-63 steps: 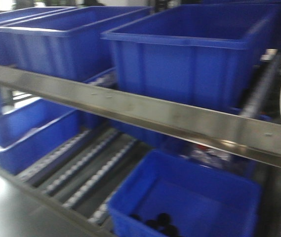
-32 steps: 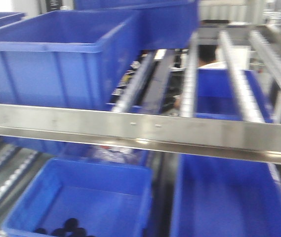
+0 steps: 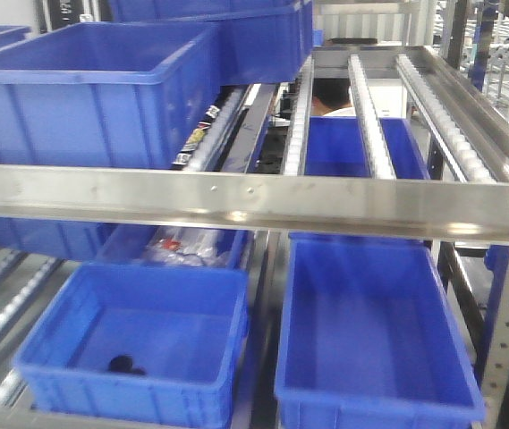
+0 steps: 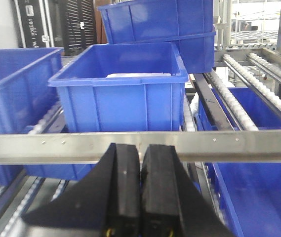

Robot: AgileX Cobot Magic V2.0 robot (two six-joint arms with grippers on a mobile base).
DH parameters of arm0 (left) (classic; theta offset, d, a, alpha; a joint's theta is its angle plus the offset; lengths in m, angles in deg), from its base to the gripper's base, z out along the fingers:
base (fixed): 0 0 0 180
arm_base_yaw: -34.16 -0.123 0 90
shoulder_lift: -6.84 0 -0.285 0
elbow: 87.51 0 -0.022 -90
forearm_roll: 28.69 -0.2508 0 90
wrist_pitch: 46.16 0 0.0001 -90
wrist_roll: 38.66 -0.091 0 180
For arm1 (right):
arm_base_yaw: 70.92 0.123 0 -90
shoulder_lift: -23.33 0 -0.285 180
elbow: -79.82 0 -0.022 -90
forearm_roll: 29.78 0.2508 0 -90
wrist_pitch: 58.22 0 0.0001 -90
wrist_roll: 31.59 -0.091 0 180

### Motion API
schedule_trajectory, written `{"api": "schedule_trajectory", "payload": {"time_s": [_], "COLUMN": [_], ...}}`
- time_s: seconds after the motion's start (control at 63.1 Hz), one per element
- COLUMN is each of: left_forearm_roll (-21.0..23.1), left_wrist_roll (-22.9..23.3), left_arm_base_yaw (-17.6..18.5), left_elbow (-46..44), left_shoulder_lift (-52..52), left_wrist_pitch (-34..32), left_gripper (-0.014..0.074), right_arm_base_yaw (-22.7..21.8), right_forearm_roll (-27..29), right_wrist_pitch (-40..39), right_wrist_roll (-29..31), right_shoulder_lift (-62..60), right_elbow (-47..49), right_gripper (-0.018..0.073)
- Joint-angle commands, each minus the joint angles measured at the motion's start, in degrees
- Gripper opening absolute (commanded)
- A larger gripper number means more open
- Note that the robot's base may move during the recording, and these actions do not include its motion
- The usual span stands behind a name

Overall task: Move white bin to right shelf second layer
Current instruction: 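Approach the roller shelf with the bin held in the right gripper, then drive up to the shelf, aligning the bin with the second-tier rollers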

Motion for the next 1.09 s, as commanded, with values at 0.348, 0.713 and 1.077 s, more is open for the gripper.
{"api": "schedule_trajectory", "payload": {"time_s": [0.348,0.713,1.077], "left_forearm_roll": [0.29,0.29,0.29], "left_wrist_roll": [0.43,0.43,0.43], "left_arm_base_yaw": [0.13,0.13,0.13], "left_elbow": [1.90,1.90,1.90], "left_shoulder_lift": [-0.76,-0.76,-0.76], "left_wrist_pitch": [-4.91,-4.91,-4.91], "left_gripper": [0.0085,0.0085,0.0085], "right_arm_base_yaw": [-0.29,-0.29,-0.29], "right_forearm_roll": [-0.01,-0.01,-0.01], "right_wrist_pitch": [-5.24,-5.18,-5.18], "right_wrist_roll": [-0.01,-0.01,-0.01], "right_shoulder_lift": [0.24,0.24,0.24], "right_elbow": [1.97,1.97,1.97], "right_gripper": [0.0055,0.0055,0.0055]}}
